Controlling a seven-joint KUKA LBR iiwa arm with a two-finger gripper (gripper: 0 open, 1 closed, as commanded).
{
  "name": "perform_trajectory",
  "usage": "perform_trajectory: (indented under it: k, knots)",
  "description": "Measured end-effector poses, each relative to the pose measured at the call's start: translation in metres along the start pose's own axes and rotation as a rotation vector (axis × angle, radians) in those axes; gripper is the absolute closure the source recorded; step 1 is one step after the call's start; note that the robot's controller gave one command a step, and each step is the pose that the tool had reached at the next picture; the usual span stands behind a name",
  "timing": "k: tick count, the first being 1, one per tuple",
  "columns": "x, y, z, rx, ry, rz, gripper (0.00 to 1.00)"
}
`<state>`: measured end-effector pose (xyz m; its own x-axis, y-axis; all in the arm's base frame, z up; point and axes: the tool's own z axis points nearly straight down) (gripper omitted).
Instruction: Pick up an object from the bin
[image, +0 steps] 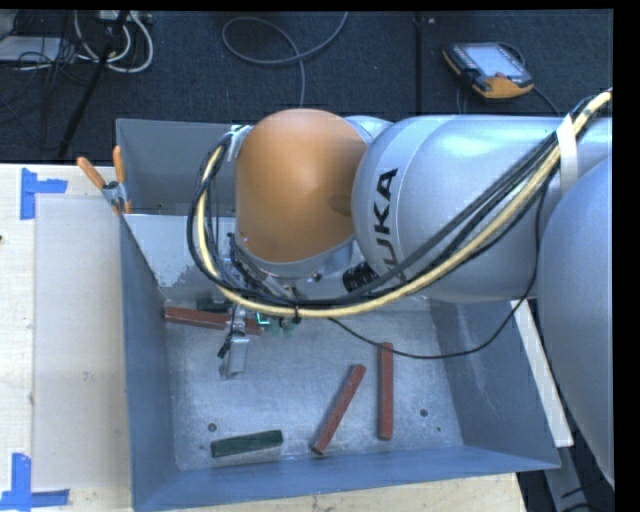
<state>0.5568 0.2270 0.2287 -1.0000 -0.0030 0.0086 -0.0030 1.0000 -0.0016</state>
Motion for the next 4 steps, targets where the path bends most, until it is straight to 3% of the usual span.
perform_trajectory:
  k: [1, 2, 3, 4]
  knots:
    - [-0.002, -0.001, -0.005, -0.002, -0.008, 0.004, 0.00]
    - [-0.016, -0.002, 0.036, -0.005, -0.016, 0.023, 0.00]
    - [-0.030, -0.005, 0.095, -0.001, -0.007, 0.038, 0.00]
    - [-0.047, -0.013, 0.123, -0.001, -0.010, -0.101, 0.00]
